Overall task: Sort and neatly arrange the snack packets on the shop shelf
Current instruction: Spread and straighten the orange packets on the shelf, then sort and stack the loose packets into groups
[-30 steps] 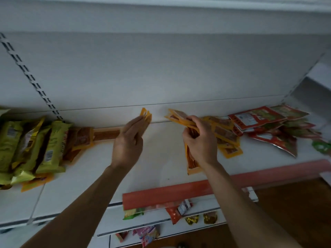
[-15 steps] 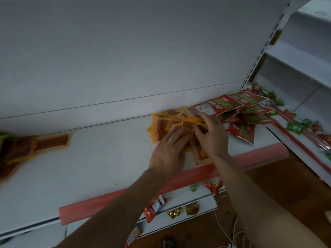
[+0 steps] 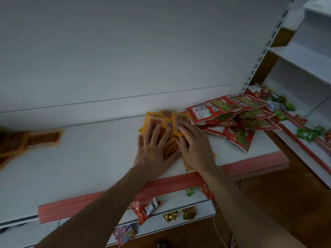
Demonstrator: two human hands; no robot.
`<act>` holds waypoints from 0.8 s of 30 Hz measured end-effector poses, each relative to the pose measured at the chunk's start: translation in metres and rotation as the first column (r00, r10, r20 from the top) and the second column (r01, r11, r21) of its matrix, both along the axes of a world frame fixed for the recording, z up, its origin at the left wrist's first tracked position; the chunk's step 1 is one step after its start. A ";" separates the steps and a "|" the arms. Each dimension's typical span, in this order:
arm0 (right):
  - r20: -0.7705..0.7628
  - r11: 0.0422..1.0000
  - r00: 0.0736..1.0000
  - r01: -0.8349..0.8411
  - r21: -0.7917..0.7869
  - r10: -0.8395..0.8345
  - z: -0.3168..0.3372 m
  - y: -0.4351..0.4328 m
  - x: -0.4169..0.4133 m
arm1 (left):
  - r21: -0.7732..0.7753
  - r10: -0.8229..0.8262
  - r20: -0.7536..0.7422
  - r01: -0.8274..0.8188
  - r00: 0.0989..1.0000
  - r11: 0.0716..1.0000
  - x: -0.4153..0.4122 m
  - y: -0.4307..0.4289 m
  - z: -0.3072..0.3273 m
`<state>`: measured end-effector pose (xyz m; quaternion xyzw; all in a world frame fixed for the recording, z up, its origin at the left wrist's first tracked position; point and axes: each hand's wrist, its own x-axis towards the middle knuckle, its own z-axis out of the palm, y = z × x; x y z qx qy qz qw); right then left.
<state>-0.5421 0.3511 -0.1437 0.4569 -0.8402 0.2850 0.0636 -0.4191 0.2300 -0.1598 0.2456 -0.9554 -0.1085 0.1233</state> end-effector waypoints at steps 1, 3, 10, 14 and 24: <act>0.031 1.000 1.000 -0.007 0.026 0.006 -0.001 -0.001 -0.002 | -0.011 0.006 0.012 -0.006 1.000 1.000 -0.001 0.000 -0.001; 0.043 0.998 0.999 0.006 0.055 -0.009 -0.001 -0.002 -0.004 | -0.020 0.009 0.039 -0.008 0.999 1.000 -0.003 0.001 -0.001; -0.053 0.972 0.997 0.061 0.225 -0.051 0.024 -0.011 -0.015 | 0.186 -0.049 0.048 0.039 0.998 0.982 -0.002 -0.011 0.020; -0.124 0.957 0.991 0.080 0.277 -0.047 0.046 -0.040 -0.012 | 0.218 0.059 -0.104 -0.035 0.993 0.975 0.019 -0.020 0.037; -0.008 0.934 0.981 -0.184 0.307 0.195 0.046 -0.154 0.095 | 0.157 0.300 -0.015 -0.294 0.954 0.943 0.149 -0.094 0.054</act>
